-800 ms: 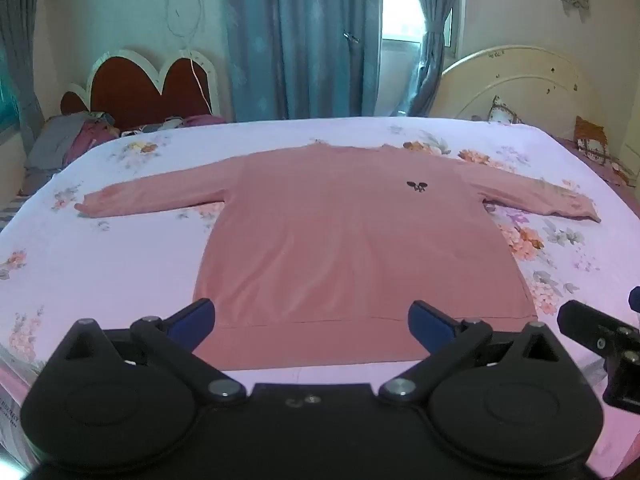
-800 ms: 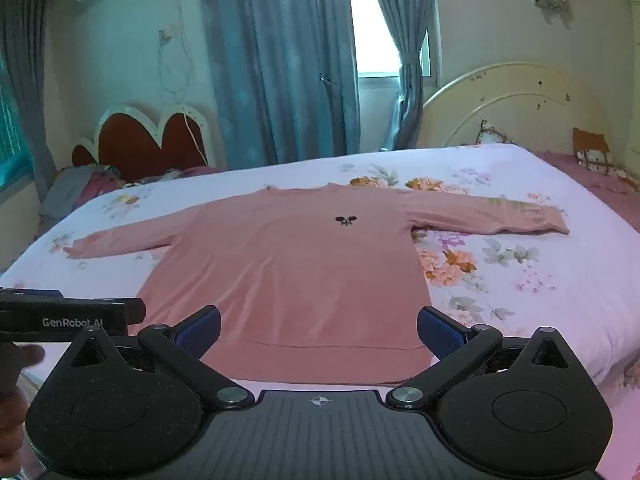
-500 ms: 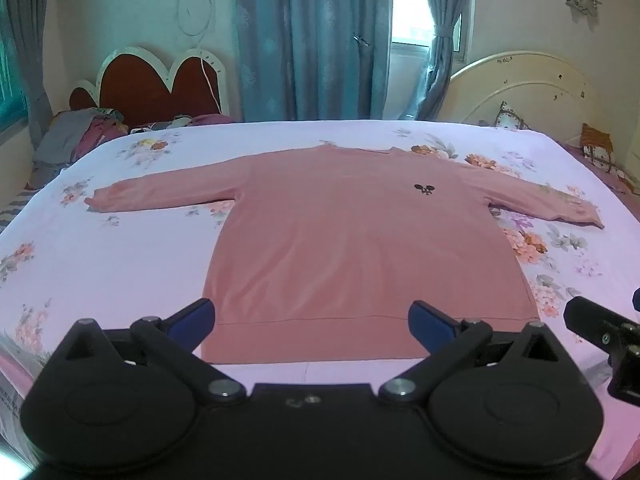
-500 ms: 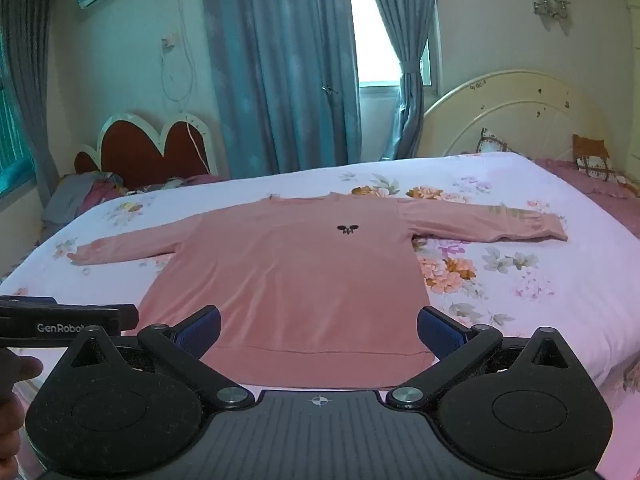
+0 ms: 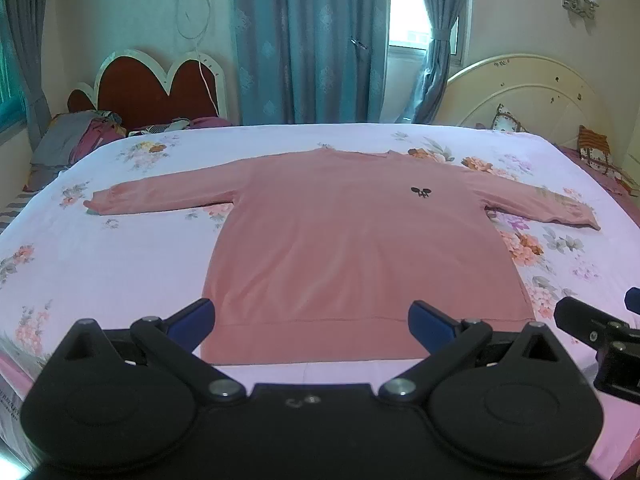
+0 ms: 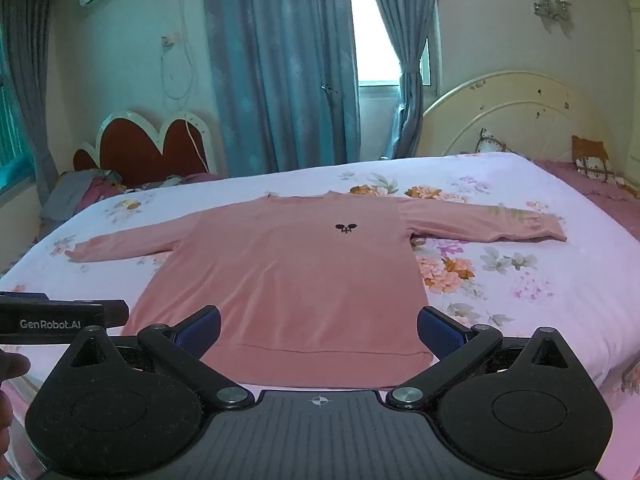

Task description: Fold small clothes

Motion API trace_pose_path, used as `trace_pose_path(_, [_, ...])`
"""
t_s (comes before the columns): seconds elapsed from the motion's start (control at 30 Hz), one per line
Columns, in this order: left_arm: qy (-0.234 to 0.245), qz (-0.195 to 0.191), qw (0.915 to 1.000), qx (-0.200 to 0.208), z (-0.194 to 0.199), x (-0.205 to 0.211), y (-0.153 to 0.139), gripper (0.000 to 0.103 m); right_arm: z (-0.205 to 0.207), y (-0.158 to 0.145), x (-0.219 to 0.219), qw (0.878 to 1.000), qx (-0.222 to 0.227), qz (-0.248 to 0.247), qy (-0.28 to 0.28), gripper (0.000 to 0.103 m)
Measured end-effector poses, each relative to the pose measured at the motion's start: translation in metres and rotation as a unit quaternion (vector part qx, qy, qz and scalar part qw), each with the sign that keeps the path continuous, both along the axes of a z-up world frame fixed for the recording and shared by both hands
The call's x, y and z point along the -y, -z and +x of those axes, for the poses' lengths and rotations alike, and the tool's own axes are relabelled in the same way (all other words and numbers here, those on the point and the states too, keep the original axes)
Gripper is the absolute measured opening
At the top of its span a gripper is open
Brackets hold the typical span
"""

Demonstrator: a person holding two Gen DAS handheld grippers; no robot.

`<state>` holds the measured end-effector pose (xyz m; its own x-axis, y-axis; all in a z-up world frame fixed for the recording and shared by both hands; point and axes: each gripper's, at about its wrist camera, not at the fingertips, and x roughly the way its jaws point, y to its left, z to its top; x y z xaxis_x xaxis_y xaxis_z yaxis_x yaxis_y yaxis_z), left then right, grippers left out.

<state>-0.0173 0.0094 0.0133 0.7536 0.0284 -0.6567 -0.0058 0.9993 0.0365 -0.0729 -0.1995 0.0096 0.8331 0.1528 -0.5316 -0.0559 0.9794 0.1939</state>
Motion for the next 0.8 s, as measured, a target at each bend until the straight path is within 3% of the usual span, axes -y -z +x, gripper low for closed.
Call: trace_pose_path(0.8, [0.002,0.001,1.0,0.007,-0.0028,0.0007,-0.0015,0.103,0.0006,0.0037,0.002,1.0,-0.005,0.003,0.002,0.103])
